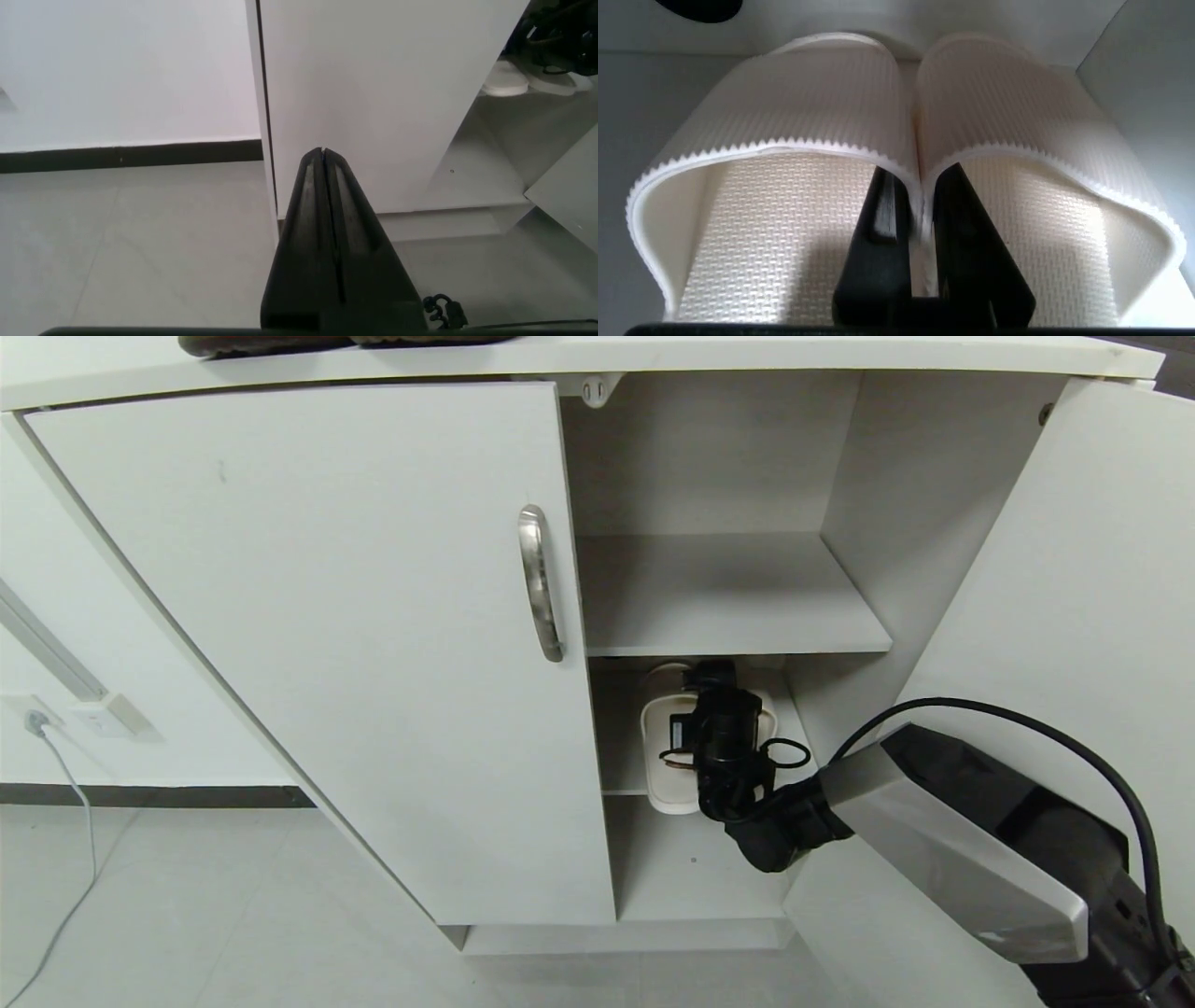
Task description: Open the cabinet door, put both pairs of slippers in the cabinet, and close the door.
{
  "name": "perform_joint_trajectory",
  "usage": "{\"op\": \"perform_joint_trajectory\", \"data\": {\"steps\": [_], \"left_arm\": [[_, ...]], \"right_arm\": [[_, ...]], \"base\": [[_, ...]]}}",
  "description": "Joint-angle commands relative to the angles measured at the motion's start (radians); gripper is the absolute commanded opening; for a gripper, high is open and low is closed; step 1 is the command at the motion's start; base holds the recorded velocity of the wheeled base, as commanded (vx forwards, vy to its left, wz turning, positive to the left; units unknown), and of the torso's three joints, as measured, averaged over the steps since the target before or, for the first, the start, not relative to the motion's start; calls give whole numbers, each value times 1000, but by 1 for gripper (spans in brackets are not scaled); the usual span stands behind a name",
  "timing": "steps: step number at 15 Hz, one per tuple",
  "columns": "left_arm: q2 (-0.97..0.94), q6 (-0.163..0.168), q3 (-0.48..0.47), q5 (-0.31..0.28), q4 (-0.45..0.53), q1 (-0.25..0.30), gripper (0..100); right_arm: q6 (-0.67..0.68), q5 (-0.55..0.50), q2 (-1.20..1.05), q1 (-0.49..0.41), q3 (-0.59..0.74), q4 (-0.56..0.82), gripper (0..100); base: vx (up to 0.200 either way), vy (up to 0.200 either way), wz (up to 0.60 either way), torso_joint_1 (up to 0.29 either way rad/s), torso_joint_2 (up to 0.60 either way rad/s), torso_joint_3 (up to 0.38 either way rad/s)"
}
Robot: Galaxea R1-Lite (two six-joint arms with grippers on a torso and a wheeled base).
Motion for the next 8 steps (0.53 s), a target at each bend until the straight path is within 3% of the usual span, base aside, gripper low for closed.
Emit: {"op": "perform_joint_trajectory", "data": {"steps": [1,5,6,8], "left_arm": [[1,0,0,1,1,0,0],[1,0,0,1,-1,0,0],[1,0,0,1,1,0,0],[1,0,0,1,-1,0,0]], "right_arm": [[0,0,5,0,-1,-2,0],[0,0,6,0,-1,-2,0],[0,0,6,0,-1,-2,100],[0,0,6,0,8,-2,100]], "base": [[0,0,0,0,0,0],[0,0,0,0,0,0],[0,0,0,0,0,0],[0,0,0,0,0,0]]}}
